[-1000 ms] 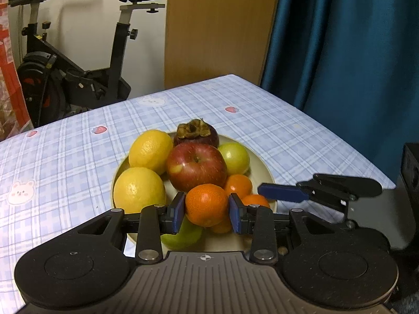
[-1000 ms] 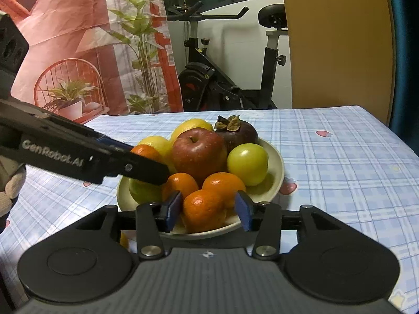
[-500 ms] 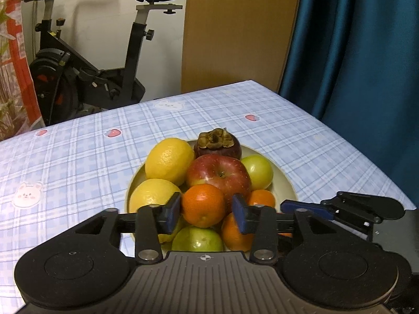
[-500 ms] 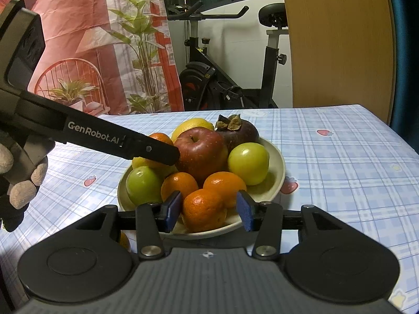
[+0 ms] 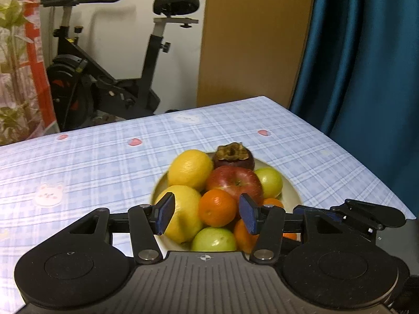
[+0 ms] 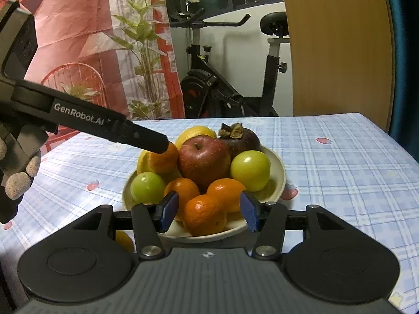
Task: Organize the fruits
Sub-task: 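Lower the tangerine onto the plate and open the left gripper, then move the left gripper to the dull yellow-orange citrus and close on it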
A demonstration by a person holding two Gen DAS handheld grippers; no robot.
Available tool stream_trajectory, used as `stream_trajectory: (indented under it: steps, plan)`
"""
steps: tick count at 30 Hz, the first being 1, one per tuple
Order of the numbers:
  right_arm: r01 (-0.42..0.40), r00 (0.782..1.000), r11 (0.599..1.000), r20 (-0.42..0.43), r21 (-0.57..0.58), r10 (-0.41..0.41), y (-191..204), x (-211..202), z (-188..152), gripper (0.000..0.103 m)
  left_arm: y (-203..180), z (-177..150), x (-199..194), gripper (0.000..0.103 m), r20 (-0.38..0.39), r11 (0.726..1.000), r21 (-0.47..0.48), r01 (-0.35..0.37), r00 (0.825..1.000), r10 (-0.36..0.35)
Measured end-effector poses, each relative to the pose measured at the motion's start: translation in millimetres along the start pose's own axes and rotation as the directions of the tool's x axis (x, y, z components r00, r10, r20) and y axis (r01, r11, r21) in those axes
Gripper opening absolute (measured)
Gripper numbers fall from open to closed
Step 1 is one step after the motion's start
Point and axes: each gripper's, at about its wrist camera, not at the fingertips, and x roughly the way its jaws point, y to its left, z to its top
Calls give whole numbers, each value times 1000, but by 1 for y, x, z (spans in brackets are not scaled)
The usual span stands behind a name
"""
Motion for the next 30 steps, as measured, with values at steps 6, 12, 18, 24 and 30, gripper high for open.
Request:
stream_trajectory:
  steps: [6,12,18,24,30]
  plan:
    - [-16,1000,1000,13,-22,17,7,-7,3,55,5,-10,-21,57,6,1000,-18,-20,1000,20]
    - [-32,999,998,10,-63,33,21,-13,4,56,14,-26,-31,59,-63,993,-88,-84,995,78]
    - [-40,999,992,-11,-118,39,38,-17,5,56,22,-36,-41,61,-87,986,-129,-105,992,95]
    - [-73,996,988,-53,-139,66,54,-23,2,60,18,-37,-47,62,-75,986,-140,-86,994,76]
    - [-118,987,976,-129,-183,95,69,-20,-9,63,9,-45,-51,62,-73,988,-150,-27,997,16]
